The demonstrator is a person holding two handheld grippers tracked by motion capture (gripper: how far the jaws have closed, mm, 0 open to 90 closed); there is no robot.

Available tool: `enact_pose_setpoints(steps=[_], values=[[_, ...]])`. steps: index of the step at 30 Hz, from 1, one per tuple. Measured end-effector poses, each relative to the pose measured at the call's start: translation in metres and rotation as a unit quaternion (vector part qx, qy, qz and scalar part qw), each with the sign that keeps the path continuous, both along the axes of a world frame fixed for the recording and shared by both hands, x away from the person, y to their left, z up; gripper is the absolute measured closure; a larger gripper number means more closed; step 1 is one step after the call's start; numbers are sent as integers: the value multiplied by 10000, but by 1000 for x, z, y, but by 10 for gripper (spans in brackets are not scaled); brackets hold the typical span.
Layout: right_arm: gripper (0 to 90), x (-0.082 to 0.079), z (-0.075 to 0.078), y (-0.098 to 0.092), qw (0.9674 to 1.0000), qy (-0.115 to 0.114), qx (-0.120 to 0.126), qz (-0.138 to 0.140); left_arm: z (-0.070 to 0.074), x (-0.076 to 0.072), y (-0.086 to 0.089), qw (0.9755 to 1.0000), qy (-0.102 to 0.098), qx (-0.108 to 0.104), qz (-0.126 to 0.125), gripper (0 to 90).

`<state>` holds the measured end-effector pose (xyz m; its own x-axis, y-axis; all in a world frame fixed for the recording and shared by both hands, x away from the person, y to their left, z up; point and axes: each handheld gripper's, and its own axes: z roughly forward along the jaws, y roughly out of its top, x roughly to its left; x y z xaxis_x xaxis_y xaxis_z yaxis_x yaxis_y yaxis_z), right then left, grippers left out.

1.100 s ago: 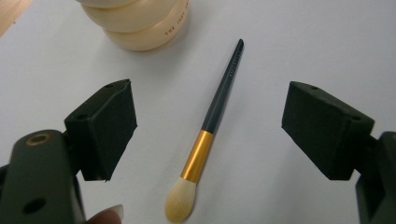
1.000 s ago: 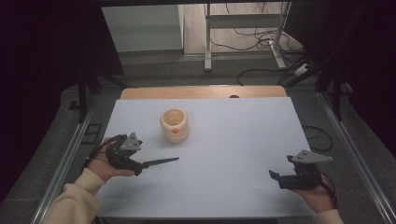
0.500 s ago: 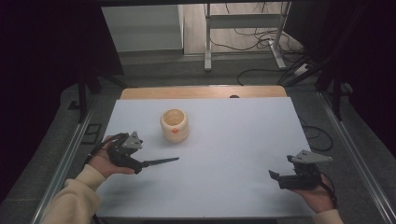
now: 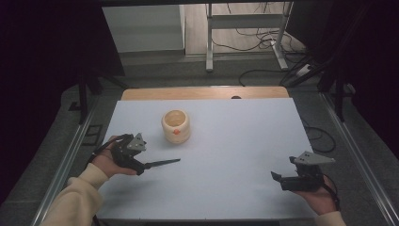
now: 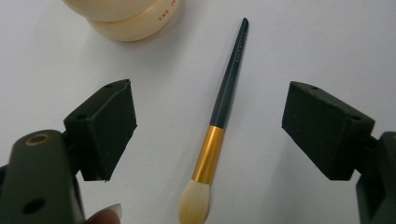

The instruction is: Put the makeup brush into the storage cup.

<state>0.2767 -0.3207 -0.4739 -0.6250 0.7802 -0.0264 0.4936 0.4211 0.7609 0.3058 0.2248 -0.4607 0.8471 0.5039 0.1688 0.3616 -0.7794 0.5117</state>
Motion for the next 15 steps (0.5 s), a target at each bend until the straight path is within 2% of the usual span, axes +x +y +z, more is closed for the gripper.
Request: enact_pose_setpoints(steps=[9,14,15], values=[[90,0,0,0,10000,-3,6,-4,-4,5,1,9999,32,44,-146,182],[90,0,0,1,10000,12,-9,-1,-6,7,-1,9991,104,199,-350,182],[90,0,0,1,10000,13,-6,-3,-7,7,-2,9993,123,137,-337,182]])
